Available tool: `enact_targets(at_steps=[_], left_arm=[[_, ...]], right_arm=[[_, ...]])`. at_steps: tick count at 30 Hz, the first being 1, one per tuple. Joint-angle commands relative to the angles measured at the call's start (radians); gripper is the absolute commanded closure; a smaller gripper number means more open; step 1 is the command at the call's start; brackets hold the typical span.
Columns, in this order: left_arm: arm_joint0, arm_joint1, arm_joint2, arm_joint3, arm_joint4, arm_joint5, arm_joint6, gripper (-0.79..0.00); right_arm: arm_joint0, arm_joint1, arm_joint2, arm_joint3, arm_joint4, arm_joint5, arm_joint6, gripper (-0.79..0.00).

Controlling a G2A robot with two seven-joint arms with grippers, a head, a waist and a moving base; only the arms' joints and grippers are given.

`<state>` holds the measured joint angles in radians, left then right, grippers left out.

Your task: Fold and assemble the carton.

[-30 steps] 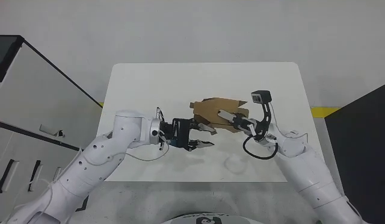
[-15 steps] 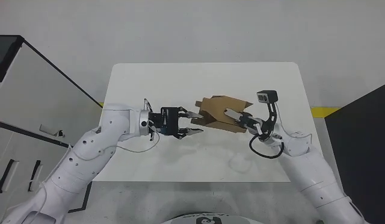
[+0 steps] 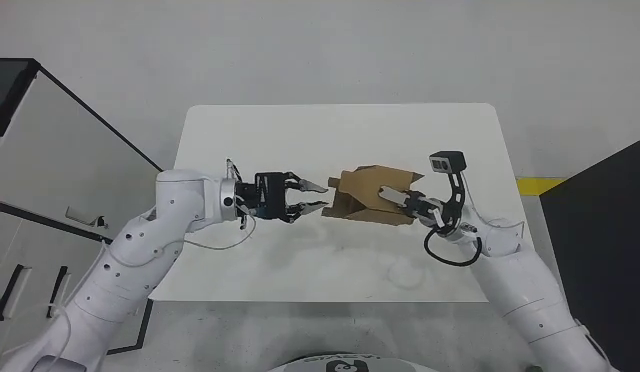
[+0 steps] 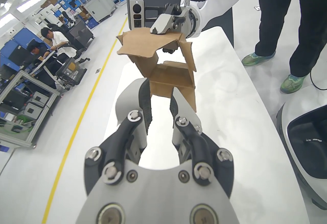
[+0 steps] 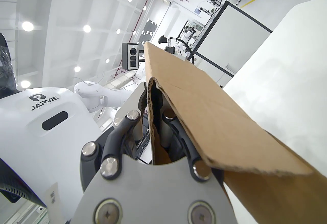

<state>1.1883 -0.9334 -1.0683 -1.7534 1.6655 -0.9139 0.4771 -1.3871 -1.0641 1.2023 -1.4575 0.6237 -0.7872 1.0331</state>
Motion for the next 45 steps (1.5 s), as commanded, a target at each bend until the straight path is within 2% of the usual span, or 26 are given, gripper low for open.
enact_targets(at_steps=[1, 5, 6, 7, 9, 25, 45], left_arm=[[-0.006, -0.003, 0.016, -0.004, -0.004, 0.005, 0.002, -0.206], [-0.018, -0.011, 0.043, 0.000, -0.014, 0.015, 0.007, -0.188], [-0.023, -0.012, 0.049, 0.001, -0.015, 0.018, 0.008, -0.163], [-0.027, -0.014, 0.053, 0.001, -0.017, 0.020, 0.009, -0.126], [-0.033, -0.015, 0.059, 0.003, -0.018, 0.022, 0.009, 0.000], [-0.039, -0.015, 0.056, 0.010, -0.017, 0.030, -0.003, 0.000], [-0.034, -0.015, 0.061, 0.005, -0.004, 0.053, 0.041, 0.000]], right_arm=[[-0.001, 0.001, -0.002, -0.004, 0.003, 0.005, 0.004, 0.000], [-0.002, 0.002, -0.007, -0.012, 0.008, 0.010, 0.010, 0.000], [-0.002, 0.003, -0.008, -0.012, 0.009, 0.010, 0.009, 0.000], [-0.003, 0.003, -0.009, -0.014, 0.009, 0.010, 0.010, 0.000], [-0.003, 0.004, -0.011, -0.017, 0.009, 0.011, 0.010, 0.000], [-0.013, 0.012, -0.019, -0.044, 0.035, 0.001, 0.001, 0.000], [0.014, 0.024, -0.073, -0.044, 0.009, 0.050, 0.050, 0.000]])
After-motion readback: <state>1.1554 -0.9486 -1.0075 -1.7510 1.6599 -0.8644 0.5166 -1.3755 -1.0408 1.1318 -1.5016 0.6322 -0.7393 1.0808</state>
